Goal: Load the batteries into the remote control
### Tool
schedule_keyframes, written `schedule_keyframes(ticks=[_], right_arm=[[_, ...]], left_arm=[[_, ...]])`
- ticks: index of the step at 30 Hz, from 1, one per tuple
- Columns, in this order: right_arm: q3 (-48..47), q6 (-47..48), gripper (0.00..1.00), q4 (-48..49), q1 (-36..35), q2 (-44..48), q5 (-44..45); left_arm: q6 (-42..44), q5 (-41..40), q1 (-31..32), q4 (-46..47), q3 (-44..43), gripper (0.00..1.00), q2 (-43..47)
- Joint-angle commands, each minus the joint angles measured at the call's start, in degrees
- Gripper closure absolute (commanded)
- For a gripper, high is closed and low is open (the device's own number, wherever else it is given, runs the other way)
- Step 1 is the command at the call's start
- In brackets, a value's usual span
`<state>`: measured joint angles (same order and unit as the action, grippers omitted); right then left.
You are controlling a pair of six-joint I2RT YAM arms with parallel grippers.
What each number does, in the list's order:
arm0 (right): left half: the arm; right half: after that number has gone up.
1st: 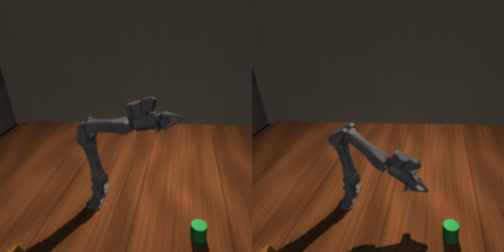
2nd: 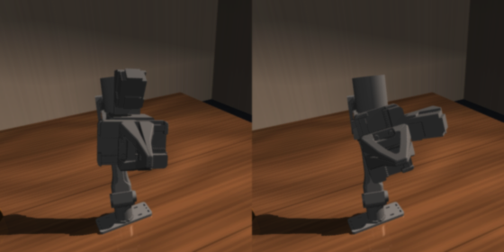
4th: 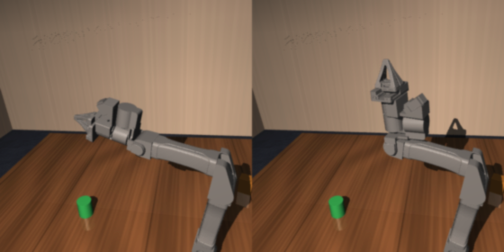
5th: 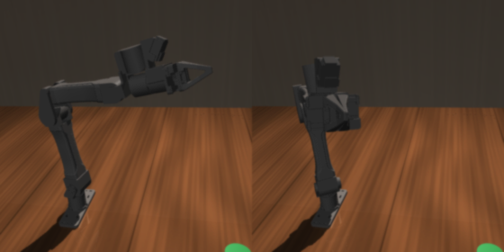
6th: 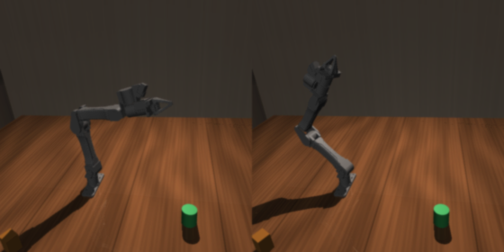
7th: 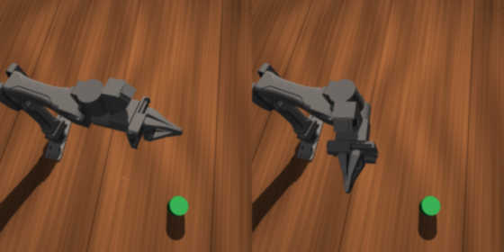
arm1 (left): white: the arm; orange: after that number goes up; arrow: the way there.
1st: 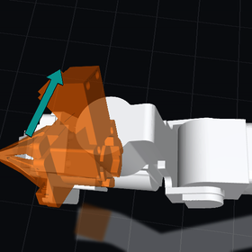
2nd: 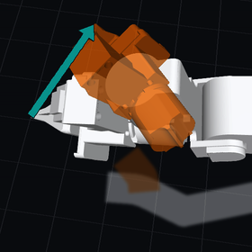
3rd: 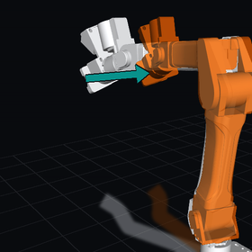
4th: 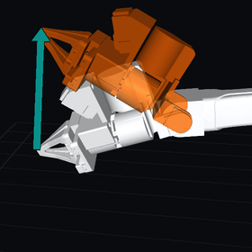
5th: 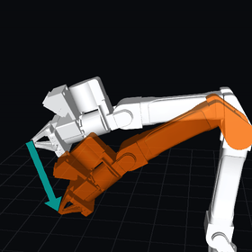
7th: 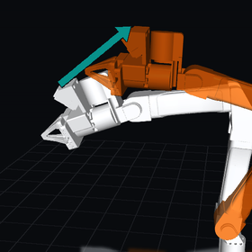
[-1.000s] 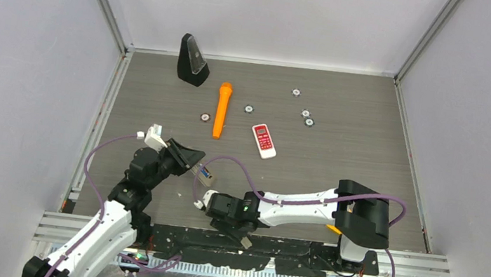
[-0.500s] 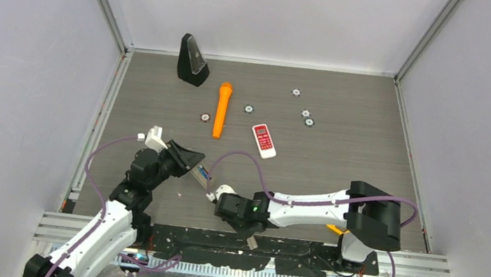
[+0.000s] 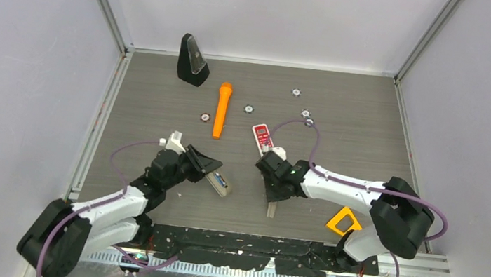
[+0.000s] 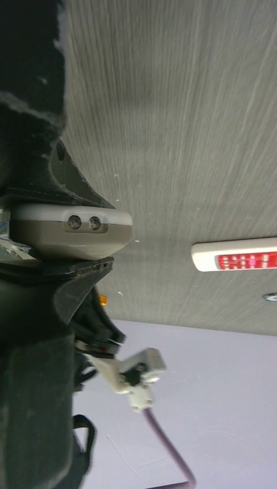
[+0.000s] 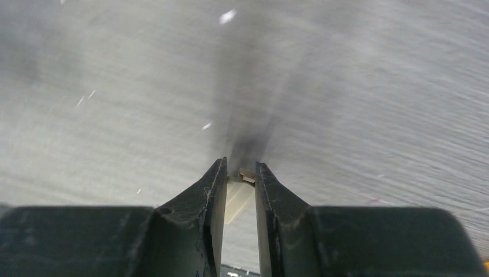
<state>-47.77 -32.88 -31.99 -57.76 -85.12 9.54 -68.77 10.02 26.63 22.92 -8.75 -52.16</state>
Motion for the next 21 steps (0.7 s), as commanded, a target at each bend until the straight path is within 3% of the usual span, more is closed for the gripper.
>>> schedule_keyframes(ticks=[1,5,11,20,21], right_arm=[[1.42,-5.06,0.86,2.76,7.31,2.32,1.98],[1.87,-6.21,0.86,4.49,10.89,2.29,1.87],[2.67,-7.00,0.85,5.72,13.13,1.73,1.14],[2.94,-7.33,0.85,6.24,15.17,0.97,-0.14],[2.92,-7.39,0.85,6.24,15.45,0.85,-0.47]], left_arm=[[-10.64,-11.44,8.23,18.42,-0.29,1.00,-9.15],[-16.73,-24.92,15.99,20.32,-2.75,1.00,-16.11],[-19.30,-29.00,17.40,20.51,-7.91,0.95,-24.35],[-22.88,-31.03,18.30,35.58,-6.07,0.72,-38.34],[-23.23,-32.92,18.67,37.11,-5.02,0.64,-39.80]])
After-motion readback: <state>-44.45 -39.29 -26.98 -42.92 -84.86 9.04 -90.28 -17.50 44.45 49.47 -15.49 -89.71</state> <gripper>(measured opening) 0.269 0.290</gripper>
